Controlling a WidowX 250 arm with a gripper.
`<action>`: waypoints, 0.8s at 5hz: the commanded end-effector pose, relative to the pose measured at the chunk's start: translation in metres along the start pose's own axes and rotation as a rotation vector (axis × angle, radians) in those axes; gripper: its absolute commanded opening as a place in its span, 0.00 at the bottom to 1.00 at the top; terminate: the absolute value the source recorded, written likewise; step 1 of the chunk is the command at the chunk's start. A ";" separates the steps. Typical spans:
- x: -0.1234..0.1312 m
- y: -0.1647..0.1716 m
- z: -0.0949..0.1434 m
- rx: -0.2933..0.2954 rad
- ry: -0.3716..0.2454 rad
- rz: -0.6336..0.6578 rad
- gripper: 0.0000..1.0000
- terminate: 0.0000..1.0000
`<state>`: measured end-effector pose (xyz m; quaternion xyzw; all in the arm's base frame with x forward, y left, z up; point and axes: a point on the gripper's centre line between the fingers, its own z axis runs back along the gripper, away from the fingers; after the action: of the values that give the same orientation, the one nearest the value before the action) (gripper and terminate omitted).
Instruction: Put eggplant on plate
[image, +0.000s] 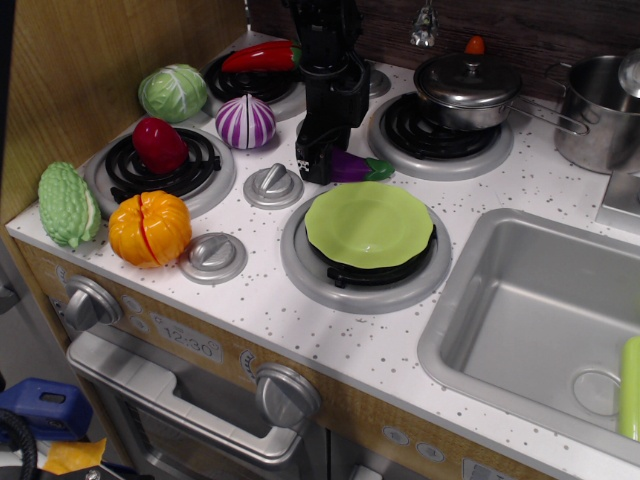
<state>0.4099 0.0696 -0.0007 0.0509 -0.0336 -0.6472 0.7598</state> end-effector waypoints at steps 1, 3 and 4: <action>-0.004 0.008 0.044 0.042 0.052 0.008 0.00 0.00; 0.001 0.001 0.087 0.059 0.092 0.090 0.00 0.00; 0.001 -0.006 0.097 0.056 0.087 0.131 0.00 0.00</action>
<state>0.3780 0.0595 0.0621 0.0612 0.0089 -0.5774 0.8141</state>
